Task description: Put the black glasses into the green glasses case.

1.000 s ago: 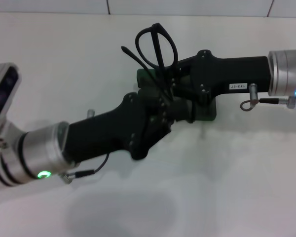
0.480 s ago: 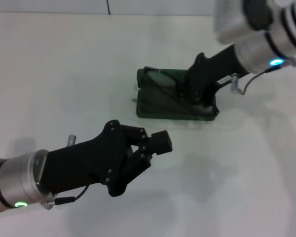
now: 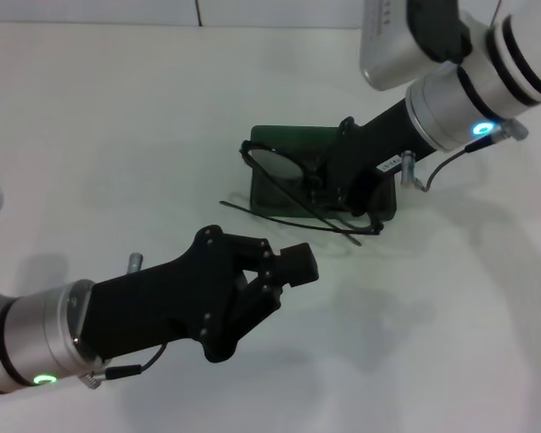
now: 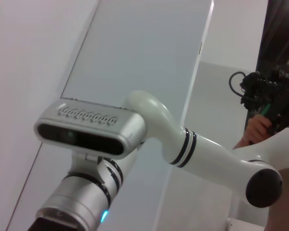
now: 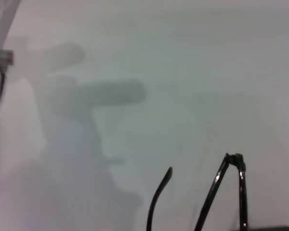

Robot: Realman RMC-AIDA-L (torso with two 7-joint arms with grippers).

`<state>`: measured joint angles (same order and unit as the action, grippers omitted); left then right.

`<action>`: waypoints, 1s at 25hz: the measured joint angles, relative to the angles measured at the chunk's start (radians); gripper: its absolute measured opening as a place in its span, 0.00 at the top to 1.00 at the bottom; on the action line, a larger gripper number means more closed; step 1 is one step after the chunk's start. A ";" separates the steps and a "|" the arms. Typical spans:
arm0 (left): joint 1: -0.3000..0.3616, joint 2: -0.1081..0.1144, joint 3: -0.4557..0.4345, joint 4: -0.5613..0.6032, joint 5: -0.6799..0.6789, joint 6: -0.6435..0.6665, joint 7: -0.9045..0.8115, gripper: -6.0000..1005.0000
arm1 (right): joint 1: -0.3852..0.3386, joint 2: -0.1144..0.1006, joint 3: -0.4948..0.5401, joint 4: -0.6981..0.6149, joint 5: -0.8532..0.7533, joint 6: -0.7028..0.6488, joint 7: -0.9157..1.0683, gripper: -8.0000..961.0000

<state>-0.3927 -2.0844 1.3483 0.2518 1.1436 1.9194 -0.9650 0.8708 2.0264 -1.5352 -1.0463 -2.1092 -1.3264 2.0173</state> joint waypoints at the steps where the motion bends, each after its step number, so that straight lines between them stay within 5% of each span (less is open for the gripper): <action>1: -0.003 0.000 0.000 0.000 0.000 -0.002 -0.003 0.97 | -0.013 -0.002 0.004 -0.009 0.029 -0.004 -0.007 0.86; 8: -0.027 -0.001 0.002 0.000 0.003 -0.010 -0.016 0.97 | -0.071 -0.011 0.131 -0.038 0.134 -0.118 -0.028 0.86; 16: -0.024 0.006 0.000 0.001 -0.004 -0.013 -0.029 0.97 | -0.071 -0.013 0.162 -0.156 -0.146 -0.371 0.267 0.86; 25: -0.015 0.000 0.000 0.001 0.000 -0.041 -0.023 0.97 | -0.106 -0.009 0.155 -0.251 -0.435 -0.463 0.511 0.86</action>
<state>-0.4074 -2.0840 1.3483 0.2532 1.1434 1.8783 -0.9883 0.7643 2.0174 -1.3801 -1.2972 -2.5442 -1.7893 2.5282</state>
